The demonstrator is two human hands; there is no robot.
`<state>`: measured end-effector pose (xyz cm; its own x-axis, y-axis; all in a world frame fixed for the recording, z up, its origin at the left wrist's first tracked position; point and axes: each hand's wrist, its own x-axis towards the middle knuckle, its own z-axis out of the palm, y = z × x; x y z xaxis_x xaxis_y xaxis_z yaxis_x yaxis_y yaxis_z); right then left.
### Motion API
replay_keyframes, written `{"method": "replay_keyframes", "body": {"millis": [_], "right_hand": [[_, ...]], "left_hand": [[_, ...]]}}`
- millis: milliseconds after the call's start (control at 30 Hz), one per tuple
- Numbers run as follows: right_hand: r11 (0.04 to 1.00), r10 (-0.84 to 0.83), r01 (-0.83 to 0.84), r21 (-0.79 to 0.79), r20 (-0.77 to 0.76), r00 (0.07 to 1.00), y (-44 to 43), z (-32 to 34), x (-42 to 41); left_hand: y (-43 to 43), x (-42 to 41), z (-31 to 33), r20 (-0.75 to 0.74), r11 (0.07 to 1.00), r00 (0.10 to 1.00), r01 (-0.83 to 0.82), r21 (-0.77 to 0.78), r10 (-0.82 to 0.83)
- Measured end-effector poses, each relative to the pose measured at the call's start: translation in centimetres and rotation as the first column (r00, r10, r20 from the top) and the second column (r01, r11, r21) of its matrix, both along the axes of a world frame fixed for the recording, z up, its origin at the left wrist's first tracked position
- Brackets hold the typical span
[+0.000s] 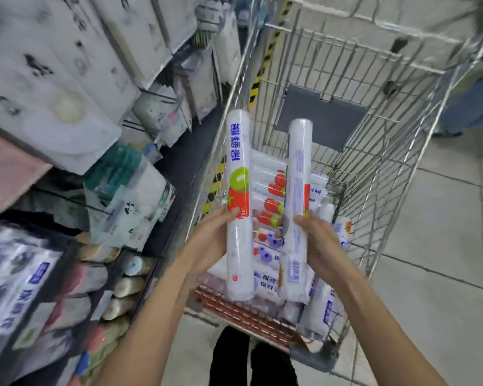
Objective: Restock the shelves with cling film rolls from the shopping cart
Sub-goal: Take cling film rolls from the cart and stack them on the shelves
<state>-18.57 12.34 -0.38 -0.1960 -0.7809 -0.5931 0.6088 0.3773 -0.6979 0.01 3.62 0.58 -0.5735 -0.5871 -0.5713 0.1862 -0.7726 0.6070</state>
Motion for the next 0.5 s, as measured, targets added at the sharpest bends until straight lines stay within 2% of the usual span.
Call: {"method": "replay_keyframes", "body": {"millis": [100, 167, 300, 500], "right_hand": [[0.973, 0.139, -0.138, -0.187, -0.004, 0.990, 0.8, 4.8, 1.8], [0.935, 0.241, -0.249, -0.254, -0.064, 0.968, 1.2, 7.3, 3.4], [0.830, 0.419, -0.453, -0.326, -0.173, 0.891, 2.9, 11.2, 7.6], [0.613, 0.665, -0.694, -0.378, -0.226, 0.711, 6.4, 15.8, 14.6]], "left_hand": [[1.8, 2.4, 5.0, 0.052, 0.992, 0.994, -0.088, -0.093, 0.093], [3.8, 4.4, 8.0, 0.082, 0.967, 0.975, -0.190, -0.169, 0.206], [9.0, 8.8, 12.6, 0.108, 0.872, 0.902, -0.365, -0.327, 0.418], [19.3, 16.1, 17.9, 0.237, 0.716, 0.737, -0.440, -0.542, 0.633]]}}
